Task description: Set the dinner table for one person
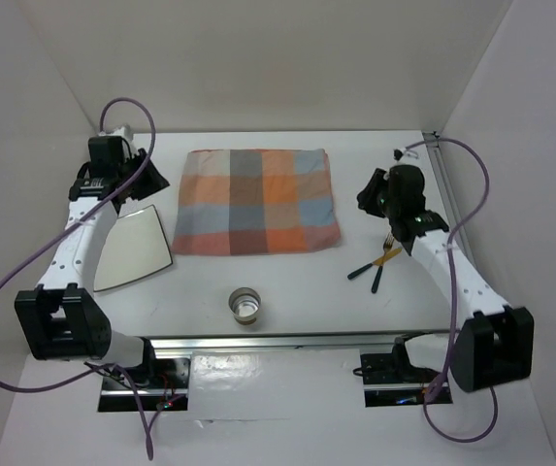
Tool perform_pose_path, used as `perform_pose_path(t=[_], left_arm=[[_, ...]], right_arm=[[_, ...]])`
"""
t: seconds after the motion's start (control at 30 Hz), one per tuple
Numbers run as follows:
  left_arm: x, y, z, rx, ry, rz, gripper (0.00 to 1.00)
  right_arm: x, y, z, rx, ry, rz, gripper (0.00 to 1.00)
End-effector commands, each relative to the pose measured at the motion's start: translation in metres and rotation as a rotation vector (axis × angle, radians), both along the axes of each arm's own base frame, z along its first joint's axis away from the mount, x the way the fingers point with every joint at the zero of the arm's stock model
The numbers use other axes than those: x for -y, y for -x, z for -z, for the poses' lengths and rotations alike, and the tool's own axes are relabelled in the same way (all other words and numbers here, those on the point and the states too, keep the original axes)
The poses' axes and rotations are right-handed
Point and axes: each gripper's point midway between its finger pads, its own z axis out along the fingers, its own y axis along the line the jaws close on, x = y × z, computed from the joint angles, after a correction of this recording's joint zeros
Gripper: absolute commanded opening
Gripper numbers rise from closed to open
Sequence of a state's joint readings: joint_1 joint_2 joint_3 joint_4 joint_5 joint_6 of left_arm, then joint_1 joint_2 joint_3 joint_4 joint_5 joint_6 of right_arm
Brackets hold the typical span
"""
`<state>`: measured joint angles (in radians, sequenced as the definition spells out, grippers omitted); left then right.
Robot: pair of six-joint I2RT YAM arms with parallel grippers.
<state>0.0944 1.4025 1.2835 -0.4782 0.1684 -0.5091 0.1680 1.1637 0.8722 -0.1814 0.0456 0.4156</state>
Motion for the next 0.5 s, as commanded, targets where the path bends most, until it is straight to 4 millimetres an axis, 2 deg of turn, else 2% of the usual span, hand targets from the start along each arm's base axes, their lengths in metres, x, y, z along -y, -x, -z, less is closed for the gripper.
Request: perform_pose_path(t=[0.0, 0.03, 0.07, 0.13, 0.17, 0.2, 0.23, 0.27, 0.3, 0.33, 0.37, 0.4, 0.43, 0.47], left_arm=[[0.020, -0.009, 0.016, -0.049, -0.028, 0.087, 0.22], [0.025, -0.016, 0.039, -0.111, -0.016, 0.092, 0.02], [0.035, -0.017, 0.053, -0.147, -0.005, 0.120, 0.00], [0.041, -0.021, 0.076, -0.213, 0.005, 0.128, 0.00], [0.043, -0.025, 0.095, -0.261, 0.005, 0.123, 0.00], [0.048, -0.024, 0.104, -0.283, 0.005, 0.134, 0.00], [0.046, -0.027, 0.111, -0.294, -0.002, 0.128, 0.00], [0.048, -0.026, 0.125, -0.329, 0.009, 0.136, 0.00], [0.052, -0.025, 0.131, -0.343, 0.008, 0.145, 0.00], [0.052, -0.022, 0.138, -0.363, 0.009, 0.145, 0.00], [0.052, -0.022, 0.138, -0.363, 0.009, 0.145, 0.00], [0.057, -0.017, 0.147, -0.389, 0.007, 0.157, 0.00], [0.055, -0.013, 0.152, -0.402, 0.000, 0.150, 0.00], [0.053, -0.013, 0.159, -0.417, -0.009, 0.142, 0.00]], right_arm=[[-0.058, -0.026, -0.011, -0.070, -0.056, -0.168, 0.32], [-0.068, -0.029, -0.002, -0.112, -0.040, -0.192, 0.26], [-0.072, -0.031, 0.032, -0.230, -0.008, -0.189, 0.15], [-0.081, -0.035, 0.047, -0.289, 0.005, -0.192, 0.12], [-0.082, -0.035, 0.057, -0.330, -0.003, -0.179, 0.12], [-0.083, -0.034, 0.075, -0.385, -0.017, -0.157, 0.19], [-0.083, -0.034, 0.081, -0.401, -0.026, -0.147, 0.30], [-0.075, -0.028, 0.089, -0.438, -0.028, -0.107, 0.51], [-0.074, -0.023, 0.100, -0.469, -0.035, -0.093, 0.62], [-0.064, -0.014, 0.111, -0.505, -0.076, -0.062, 0.69], [-0.067, -0.010, 0.113, -0.509, -0.124, -0.076, 0.69], [-0.065, -0.008, 0.109, -0.501, -0.172, -0.063, 0.69], [-0.057, 0.002, 0.121, -0.533, -0.204, -0.041, 0.69], [-0.057, 0.005, 0.125, -0.541, -0.237, -0.048, 0.68]])
